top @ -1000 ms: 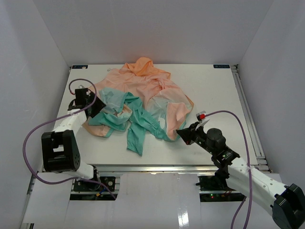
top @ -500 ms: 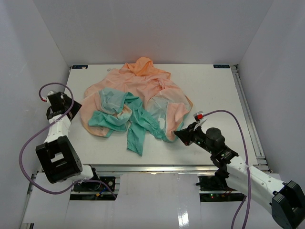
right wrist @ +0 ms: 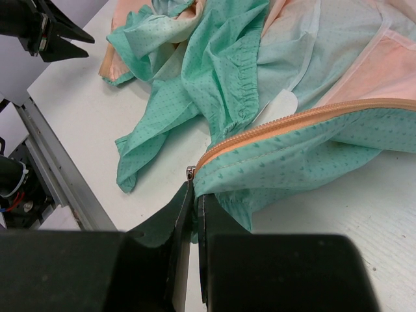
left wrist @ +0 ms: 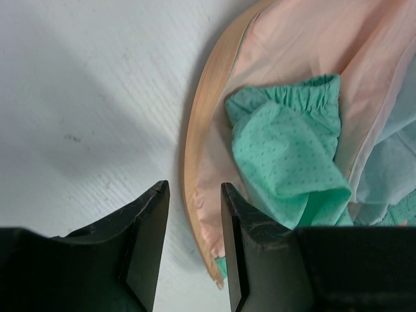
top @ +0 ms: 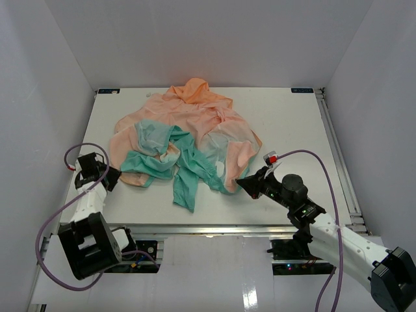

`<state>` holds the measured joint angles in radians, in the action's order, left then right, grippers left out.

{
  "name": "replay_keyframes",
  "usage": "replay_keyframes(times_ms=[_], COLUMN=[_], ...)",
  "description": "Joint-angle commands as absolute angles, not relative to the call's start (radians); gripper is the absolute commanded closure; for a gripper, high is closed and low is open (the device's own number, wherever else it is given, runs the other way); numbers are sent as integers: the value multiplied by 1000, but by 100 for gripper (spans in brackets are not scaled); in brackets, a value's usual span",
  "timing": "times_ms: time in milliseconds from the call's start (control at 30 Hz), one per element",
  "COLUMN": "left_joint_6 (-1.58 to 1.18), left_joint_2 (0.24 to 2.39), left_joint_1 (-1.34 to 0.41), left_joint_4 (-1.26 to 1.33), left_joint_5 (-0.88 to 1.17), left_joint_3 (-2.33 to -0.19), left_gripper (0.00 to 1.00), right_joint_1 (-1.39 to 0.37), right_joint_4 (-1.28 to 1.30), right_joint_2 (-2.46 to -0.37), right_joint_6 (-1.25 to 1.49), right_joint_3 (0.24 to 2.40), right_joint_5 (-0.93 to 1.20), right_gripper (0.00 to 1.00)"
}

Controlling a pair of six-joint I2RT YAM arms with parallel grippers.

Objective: Zip up the jacket

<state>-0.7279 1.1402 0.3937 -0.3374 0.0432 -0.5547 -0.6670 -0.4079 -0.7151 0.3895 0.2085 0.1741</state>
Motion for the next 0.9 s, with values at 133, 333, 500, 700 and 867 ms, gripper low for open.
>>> replay_keyframes(times_ms=[133,333,500,700,867], left_joint_6=[-780,-790,-821,-805,-712], left_joint_2=[1074,1145,1184,1163,1220], left_joint_1=[360,341,324,324,333], left_joint_4=[-344,-298,-239,-254,-400], left_joint_5=[43,50,28,-51,-141], left_joint_3=[-487,-492,-454,-507,-708], left_gripper=[49,49,52,81,100], right_joint_1=[-664,-664,-664,-664,-664], right_joint_4=[-450,-442,-446,-444,-434], right_joint_2=[-711,-703,-716,-722,-704], right_joint_6=[398,391,387,385,385], right_joint_3=[231,232,235,237,235], right_joint_5=[196,186,184,183,178], right_gripper=[92,92,92,92,92])
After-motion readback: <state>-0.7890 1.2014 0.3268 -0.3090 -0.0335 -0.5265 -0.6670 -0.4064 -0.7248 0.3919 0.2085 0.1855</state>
